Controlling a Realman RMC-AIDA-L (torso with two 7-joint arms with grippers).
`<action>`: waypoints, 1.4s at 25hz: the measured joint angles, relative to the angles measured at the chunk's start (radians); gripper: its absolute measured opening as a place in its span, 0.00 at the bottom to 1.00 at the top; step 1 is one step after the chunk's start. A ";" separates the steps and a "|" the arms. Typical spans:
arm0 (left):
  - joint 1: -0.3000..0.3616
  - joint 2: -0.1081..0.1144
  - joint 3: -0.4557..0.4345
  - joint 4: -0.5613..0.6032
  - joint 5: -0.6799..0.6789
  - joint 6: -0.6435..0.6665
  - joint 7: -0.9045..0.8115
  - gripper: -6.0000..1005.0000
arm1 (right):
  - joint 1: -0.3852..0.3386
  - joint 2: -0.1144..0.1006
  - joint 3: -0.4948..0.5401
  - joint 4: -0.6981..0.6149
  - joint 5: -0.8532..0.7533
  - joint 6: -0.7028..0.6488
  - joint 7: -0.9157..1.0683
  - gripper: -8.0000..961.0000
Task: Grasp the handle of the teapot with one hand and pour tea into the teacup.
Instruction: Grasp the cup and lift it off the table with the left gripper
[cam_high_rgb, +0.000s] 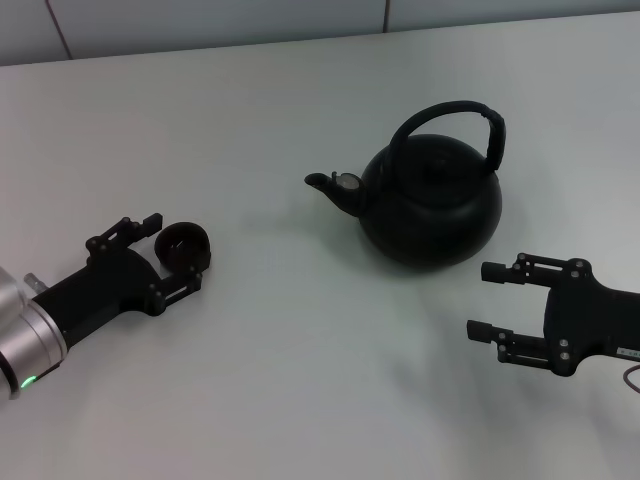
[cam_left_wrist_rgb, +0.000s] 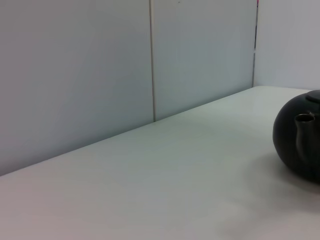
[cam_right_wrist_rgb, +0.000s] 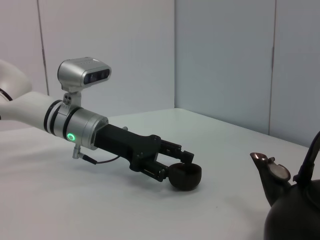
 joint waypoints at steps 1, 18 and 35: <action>-0.003 0.000 0.000 -0.003 0.000 -0.002 0.001 0.80 | 0.000 0.000 0.000 0.000 0.000 0.000 0.000 0.66; -0.011 0.000 0.003 -0.011 0.001 -0.016 0.005 0.74 | 0.012 0.000 0.001 -0.004 0.004 0.002 0.000 0.65; -0.075 -0.001 0.005 -0.062 0.010 0.025 0.004 0.69 | 0.013 -0.001 0.001 -0.001 0.001 0.002 0.000 0.65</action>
